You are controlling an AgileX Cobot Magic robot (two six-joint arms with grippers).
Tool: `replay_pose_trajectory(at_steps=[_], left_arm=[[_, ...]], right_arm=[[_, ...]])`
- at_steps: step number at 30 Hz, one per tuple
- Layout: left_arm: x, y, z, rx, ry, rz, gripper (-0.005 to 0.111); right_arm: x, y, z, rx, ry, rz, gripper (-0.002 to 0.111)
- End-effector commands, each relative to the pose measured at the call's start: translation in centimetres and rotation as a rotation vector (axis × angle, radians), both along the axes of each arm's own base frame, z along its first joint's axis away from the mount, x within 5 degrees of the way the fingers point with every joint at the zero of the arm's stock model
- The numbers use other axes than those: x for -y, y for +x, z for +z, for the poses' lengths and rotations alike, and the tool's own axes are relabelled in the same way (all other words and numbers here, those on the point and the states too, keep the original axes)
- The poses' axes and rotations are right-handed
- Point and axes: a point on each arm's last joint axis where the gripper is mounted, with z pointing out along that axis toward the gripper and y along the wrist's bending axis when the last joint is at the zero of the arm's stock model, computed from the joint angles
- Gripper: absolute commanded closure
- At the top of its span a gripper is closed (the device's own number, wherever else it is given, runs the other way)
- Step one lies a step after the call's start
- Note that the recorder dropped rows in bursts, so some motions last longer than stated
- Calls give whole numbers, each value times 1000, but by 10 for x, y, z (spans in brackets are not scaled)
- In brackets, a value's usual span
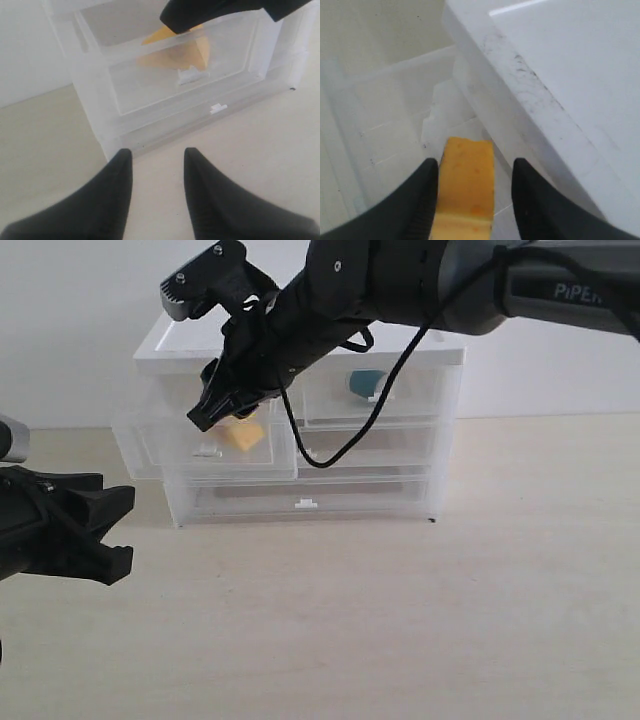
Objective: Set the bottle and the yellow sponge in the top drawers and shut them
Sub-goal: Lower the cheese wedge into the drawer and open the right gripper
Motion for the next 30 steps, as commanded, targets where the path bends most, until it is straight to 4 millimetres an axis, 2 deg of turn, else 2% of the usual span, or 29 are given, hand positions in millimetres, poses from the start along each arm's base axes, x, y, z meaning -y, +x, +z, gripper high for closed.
replay_pose_trajectory(at_steps=[1, 6, 12, 15, 22, 26, 30], left_arm=[[-2, -1, 0, 1, -9, 11, 74], [-2, -1, 0, 1, -9, 11, 74], [-2, -1, 0, 1, -9, 11, 74], [-1, 0, 1, 11, -16, 11, 74], [2, 8, -7, 6, -25, 12, 74], [8, 20, -8, -10, -74, 21, 74], [17, 36, -6, -44, -126, 14, 74]], right_arm=[[3, 1, 6, -1, 14, -11, 66], [6, -3, 19, -1, 49, -29, 66], [19, -23, 60, -13, 93, -36, 66], [28, -32, 71, -82, 108, -97, 66], [52, -41, 75, -161, -50, -243, 66], [69, -36, 70, -219, -116, -343, 66], [78, -32, 69, -250, -108, -386, 66]])
